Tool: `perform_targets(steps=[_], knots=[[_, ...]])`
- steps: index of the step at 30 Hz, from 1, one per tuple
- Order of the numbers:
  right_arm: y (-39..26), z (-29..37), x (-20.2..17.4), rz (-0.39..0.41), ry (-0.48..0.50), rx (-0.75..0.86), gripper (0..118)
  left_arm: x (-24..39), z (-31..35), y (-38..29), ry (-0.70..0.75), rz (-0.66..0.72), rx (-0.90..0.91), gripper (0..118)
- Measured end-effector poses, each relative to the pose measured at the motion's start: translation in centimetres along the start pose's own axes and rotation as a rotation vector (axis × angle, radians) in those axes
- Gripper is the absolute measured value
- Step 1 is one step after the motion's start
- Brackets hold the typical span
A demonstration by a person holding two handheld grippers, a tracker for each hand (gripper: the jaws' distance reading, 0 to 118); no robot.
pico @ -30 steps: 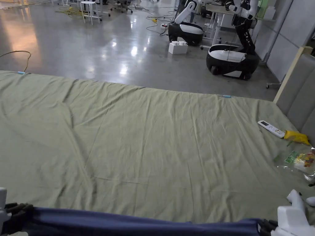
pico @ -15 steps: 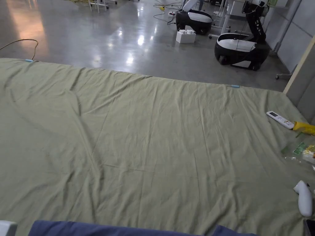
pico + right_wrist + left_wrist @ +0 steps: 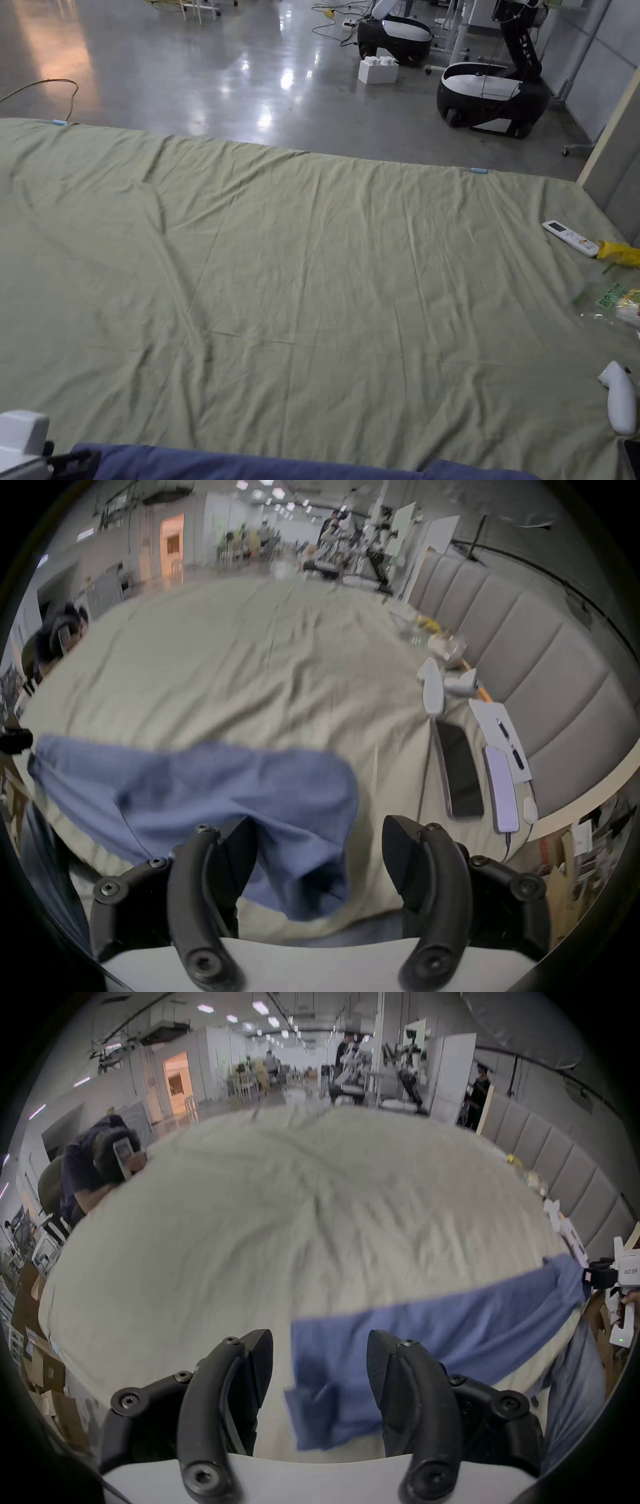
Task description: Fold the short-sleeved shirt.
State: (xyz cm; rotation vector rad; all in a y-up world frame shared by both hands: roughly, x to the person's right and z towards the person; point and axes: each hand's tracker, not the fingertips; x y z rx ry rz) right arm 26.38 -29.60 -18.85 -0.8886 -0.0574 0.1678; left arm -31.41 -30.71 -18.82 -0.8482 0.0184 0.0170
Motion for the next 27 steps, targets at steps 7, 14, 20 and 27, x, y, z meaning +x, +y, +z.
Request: perform_targets(steps=[7, 14, 20, 27], knots=[[6.4, 2.7, -3.3, -0.105, -0.002, 0.39, 79, 4.5, 1.4, 6.7, 0.021, -0.024, 0.303, 57], [11.0, 5.6, -7.3, -0.113, 0.02, 0.674, 74, 8.5, 2.8, 11.2, 0.031, -0.004, 0.563, 55], [13.2, 7.4, -9.9, -0.043, -0.028, 0.841, 10, 11.4, 5.0, 12.7, 0.102, -0.037, 0.701, 14], [13.8, 6.9, -10.9, -0.11, -0.046, 0.873, 3, 11.4, 5.5, 12.6, 0.136, 0.053, 0.723, 3]])
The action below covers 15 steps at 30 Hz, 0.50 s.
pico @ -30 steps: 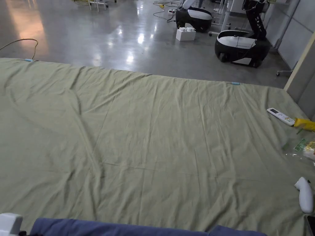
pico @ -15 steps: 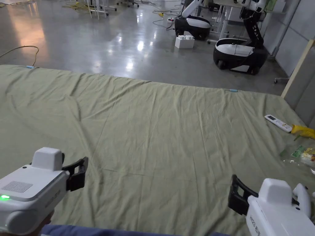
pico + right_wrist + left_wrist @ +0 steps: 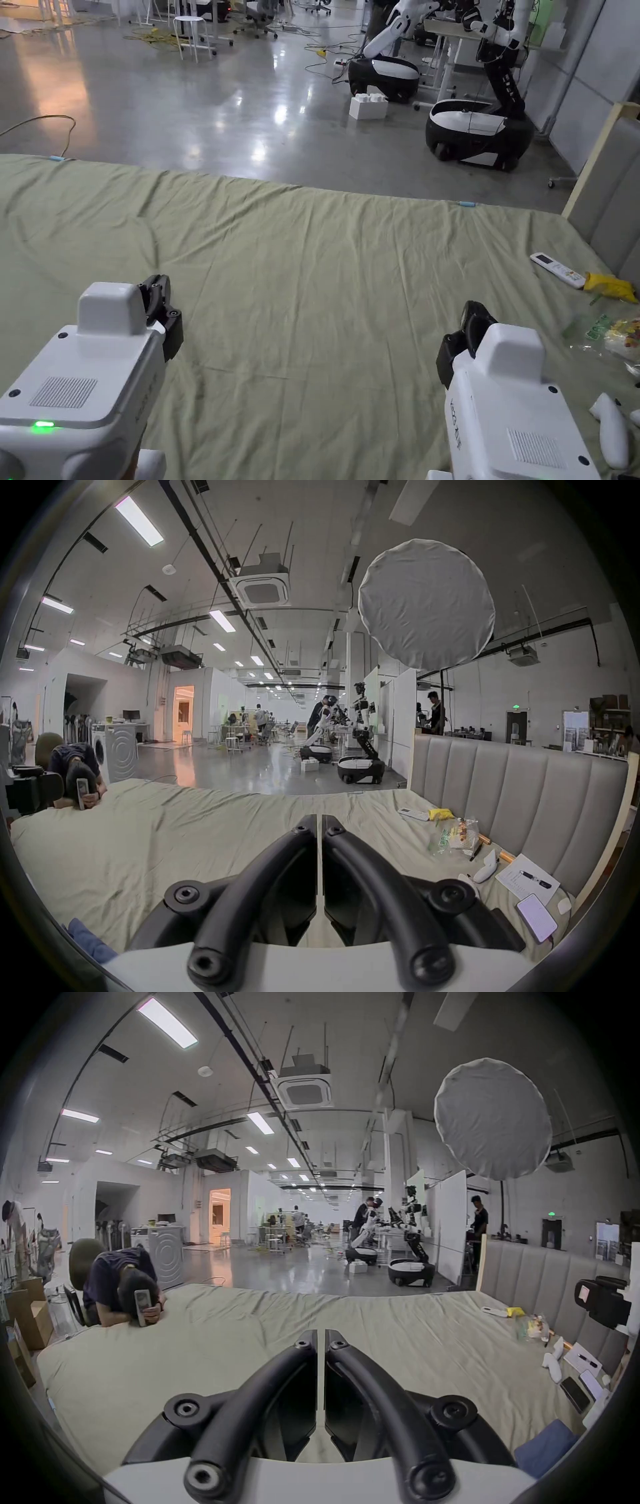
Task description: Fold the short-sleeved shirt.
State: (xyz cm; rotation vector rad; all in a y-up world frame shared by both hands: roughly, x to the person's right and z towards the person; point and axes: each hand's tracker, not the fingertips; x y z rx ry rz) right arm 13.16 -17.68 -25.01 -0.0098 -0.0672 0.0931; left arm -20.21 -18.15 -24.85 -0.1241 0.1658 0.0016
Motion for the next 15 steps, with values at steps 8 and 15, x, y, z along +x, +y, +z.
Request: perform_targets(steps=[8, 15], knots=[[0.1, 0.0, 0.1, -0.008, 0.007, 0.004, 3, -2.4, -0.2, -0.2, 0.002, 0.008, -0.025, 3], [-0.2, 0.0, 0.1, 0.019, 0.04, -0.015, 3, -9.0, -1.1, -3.1, -0.092, 0.077, -0.302, 3]])
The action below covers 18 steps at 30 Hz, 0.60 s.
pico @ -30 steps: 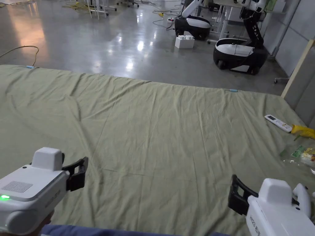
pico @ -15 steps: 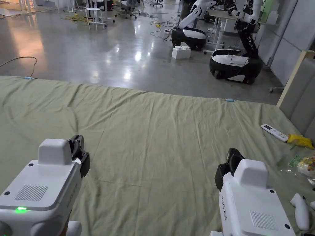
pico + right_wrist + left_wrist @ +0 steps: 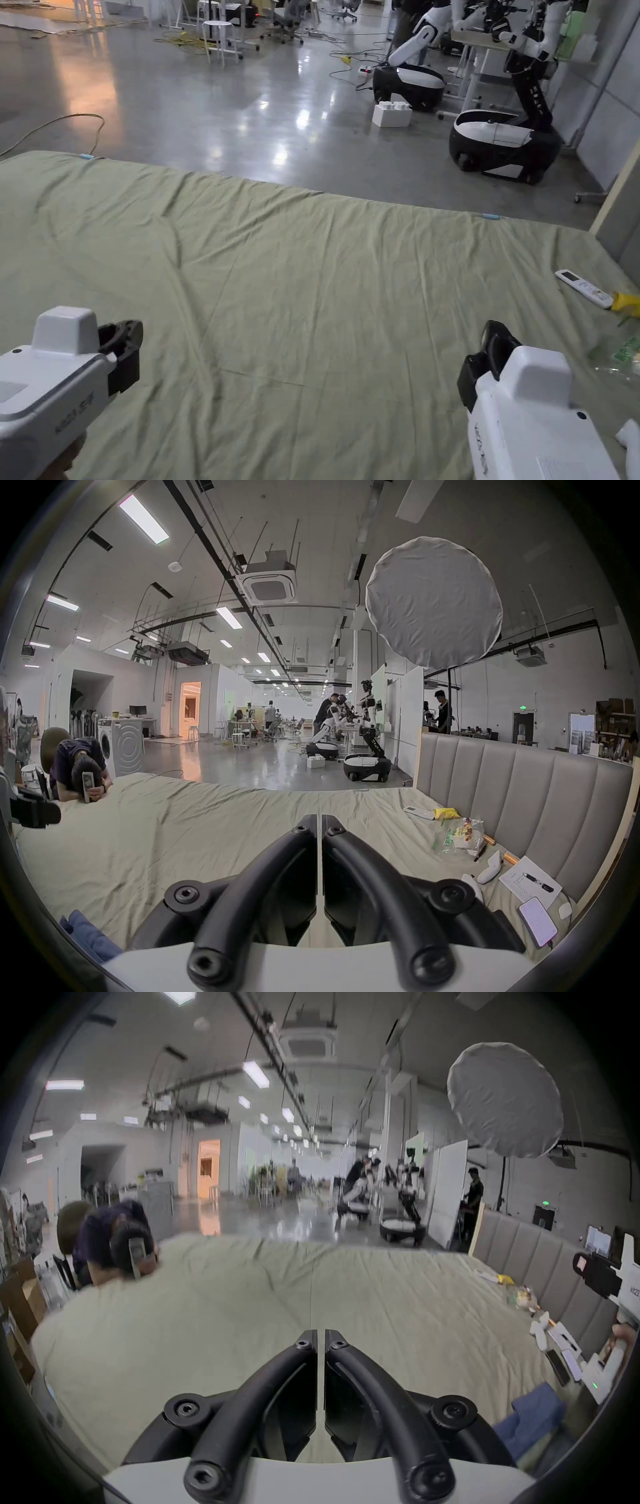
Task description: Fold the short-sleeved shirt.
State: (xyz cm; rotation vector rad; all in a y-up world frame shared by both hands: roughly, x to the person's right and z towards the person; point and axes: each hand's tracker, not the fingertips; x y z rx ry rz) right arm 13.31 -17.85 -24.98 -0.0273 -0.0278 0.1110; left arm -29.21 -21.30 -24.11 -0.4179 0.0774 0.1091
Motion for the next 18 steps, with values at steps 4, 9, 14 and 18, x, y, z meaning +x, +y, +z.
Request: perform_targets(steps=[4, 9, 14, 18], knots=[[-0.4, -0.2, -0.3, 0.01, 0.021, -0.024, 3, -5.0, -1.5, -2.9, -0.084, 0.107, -0.27, 3], [-1.3, -0.4, -0.9, 0.01, 0.042, -0.059, 3, -9.2, -1.9, -7.2, -0.19, 0.205, -0.428, 28], [-2.0, -0.5, -1.3, 0.016, 0.056, -0.091, 3, -12.7, -2.5, -9.8, -0.257, 0.385, -0.516, 75], [-2.3, -0.4, -1.4, 0.02, 0.059, -0.109, 3, -14.4, -3.5, -12.2, -0.357, 0.472, -0.609, 76]])
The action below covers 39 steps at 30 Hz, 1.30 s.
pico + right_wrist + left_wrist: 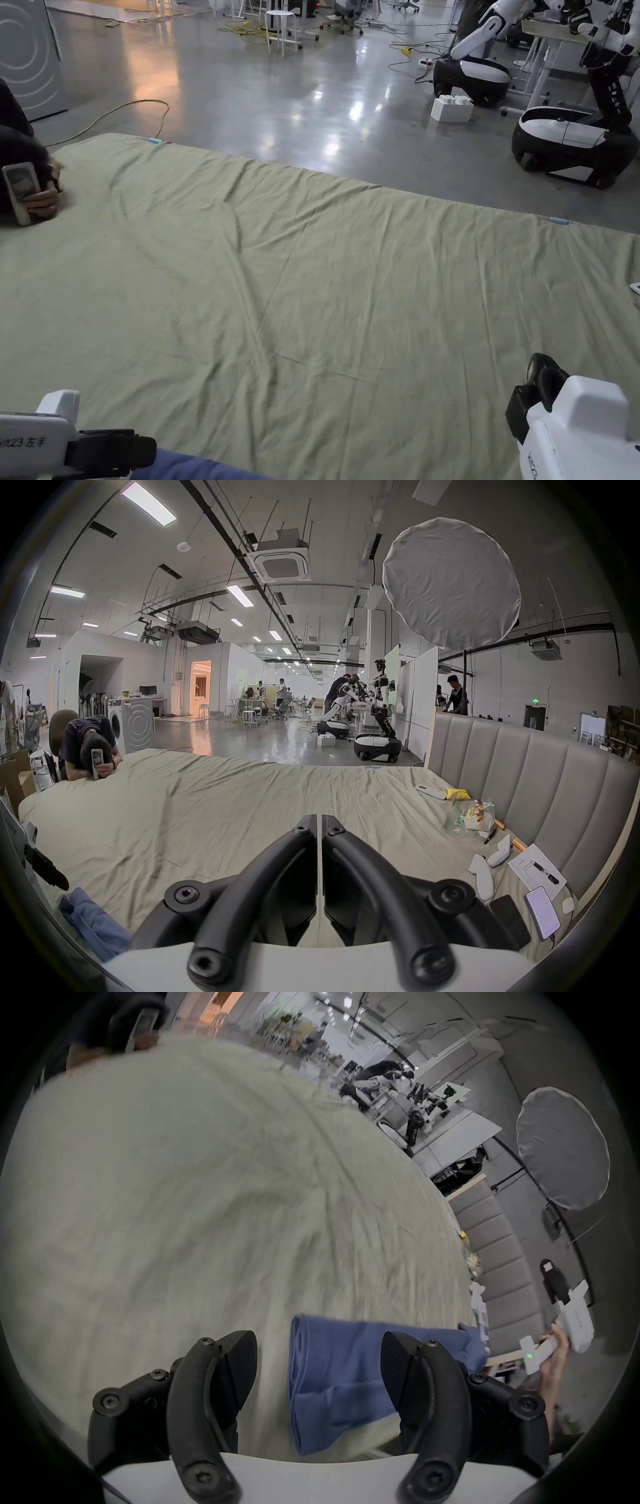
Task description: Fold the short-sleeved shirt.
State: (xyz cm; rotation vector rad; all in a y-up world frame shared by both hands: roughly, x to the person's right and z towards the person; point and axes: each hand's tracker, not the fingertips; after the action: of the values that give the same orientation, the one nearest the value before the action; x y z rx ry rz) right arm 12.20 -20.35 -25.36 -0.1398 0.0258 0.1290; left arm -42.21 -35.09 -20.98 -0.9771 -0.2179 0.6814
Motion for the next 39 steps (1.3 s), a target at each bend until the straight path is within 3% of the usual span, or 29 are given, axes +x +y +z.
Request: perform_targets(steps=[4, 6, 10, 12, 13, 14, 15, 17, 19, 21, 31, 39], knots=[[-0.4, 0.1, 0.0, 0.0, 0.0, -0.018, 3, -2.2, -1.8, -1.4, -0.153, 0.165, -0.104, 76], [-0.6, 0.2, 0.0, -0.002, -0.001, -0.024, 3, -2.7, -1.8, -1.5, -0.205, 0.166, -0.04, 75], [-0.9, 0.2, 0.0, -0.007, 0.0, -0.042, 3, -2.8, -3.1, -2.9, -0.386, 0.327, -0.08, 74], [-1.1, 0.3, 0.0, -0.01, 0.0, -0.048, 3, -2.5, -4.1, -3.1, -0.354, 0.26, -0.064, 66], [-1.1, 0.3, 0.0, -0.011, 0.0, -0.051, 3, -2.3, -4.5, -3.2, -0.337, 0.253, -0.058, 51], [-1.2, 0.3, 0.0, -0.011, 0.001, -0.055, 3, -2.2, -4.9, -3.4, -0.279, 0.248, -0.069, 26], [-1.2, 0.3, 0.0, -0.009, 0.002, -0.058, 3, -2.1, -5.4, -3.4, -0.24, 0.245, -0.084, 21], [-1.2, 0.4, 0.0, -0.001, 0.005, -0.061, 3, -2.3, -4.8, -3.4, -0.298, 0.272, -0.046, 20], [-1.2, 0.4, 0.0, 0.001, 0.004, -0.06, 3, -1.8, -4.8, -3.1, -0.252, 0.277, -0.053, 16], [-1.2, 0.4, 0.2, 0.001, 0.003, -0.06, 3, -0.9, -4.3, -2.6, -0.22, 0.189, -0.039, 15], [-1.0, 0.1, 0.5, -0.007, 0.007, -0.057, 3, 2.3, 0.5, 0.1, -0.155, 0.078, 0.018, 14], [-1.0, -0.3, 0.5, -0.016, 0.023, -0.05, 3, 2.2, 7.2, 1.9, 0.168, -0.001, 0.092, 14]])
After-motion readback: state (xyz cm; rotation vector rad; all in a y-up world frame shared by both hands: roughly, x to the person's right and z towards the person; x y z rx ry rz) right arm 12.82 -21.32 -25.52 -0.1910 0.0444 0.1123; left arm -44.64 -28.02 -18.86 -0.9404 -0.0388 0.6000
